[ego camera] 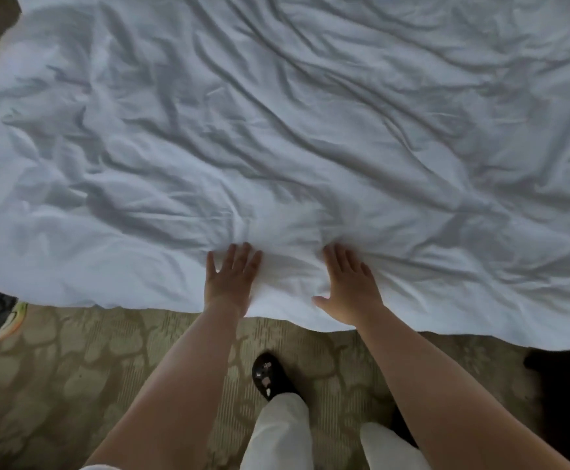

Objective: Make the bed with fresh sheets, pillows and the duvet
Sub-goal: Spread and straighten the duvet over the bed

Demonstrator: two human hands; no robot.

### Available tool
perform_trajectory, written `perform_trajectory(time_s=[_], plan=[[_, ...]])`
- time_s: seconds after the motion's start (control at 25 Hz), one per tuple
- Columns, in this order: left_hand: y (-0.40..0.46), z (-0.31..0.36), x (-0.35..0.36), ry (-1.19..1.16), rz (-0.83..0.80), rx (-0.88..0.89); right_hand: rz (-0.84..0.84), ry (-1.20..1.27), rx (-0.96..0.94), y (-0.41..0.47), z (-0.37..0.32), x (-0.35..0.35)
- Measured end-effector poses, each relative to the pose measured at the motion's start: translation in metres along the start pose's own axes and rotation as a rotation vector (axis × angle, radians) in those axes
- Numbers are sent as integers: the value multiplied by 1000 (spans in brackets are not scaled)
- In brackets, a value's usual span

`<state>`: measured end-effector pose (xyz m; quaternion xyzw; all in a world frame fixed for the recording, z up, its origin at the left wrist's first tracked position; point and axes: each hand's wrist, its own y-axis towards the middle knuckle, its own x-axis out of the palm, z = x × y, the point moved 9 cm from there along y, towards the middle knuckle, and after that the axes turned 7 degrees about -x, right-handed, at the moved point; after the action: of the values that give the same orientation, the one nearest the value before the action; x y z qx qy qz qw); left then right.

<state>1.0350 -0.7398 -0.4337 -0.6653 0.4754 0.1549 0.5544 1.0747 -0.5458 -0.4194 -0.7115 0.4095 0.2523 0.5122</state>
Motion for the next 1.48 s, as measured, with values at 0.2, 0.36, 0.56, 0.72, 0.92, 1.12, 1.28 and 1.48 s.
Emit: perform_trajectory(time_s=[0.2, 0.36, 0.56, 0.72, 0.92, 1.12, 1.28, 1.48], plan=[[26, -53, 17, 41, 63, 70, -90, -33, -48, 44, -76, 18], [42, -93, 15, 105, 116, 108, -126, -37, -60, 58, -120, 28], [50, -165, 22, 59, 59, 7, -160, -38, -117, 80, -172, 18], [58, -219, 29, -30, -51, -42, -212, -79, -212, 103, -226, 5], [58, -279, -1, -203, -127, -47, -216, 28, -190, 131, -286, -24], [88, -353, 3, -299, -206, -134, -231, 81, -162, 189, -333, -30], [129, -404, 9, -345, -241, -132, -164, 198, -92, 247, -369, -43], [153, -427, 1, -276, -216, -7, -149, 166, -63, 268, -400, -47]])
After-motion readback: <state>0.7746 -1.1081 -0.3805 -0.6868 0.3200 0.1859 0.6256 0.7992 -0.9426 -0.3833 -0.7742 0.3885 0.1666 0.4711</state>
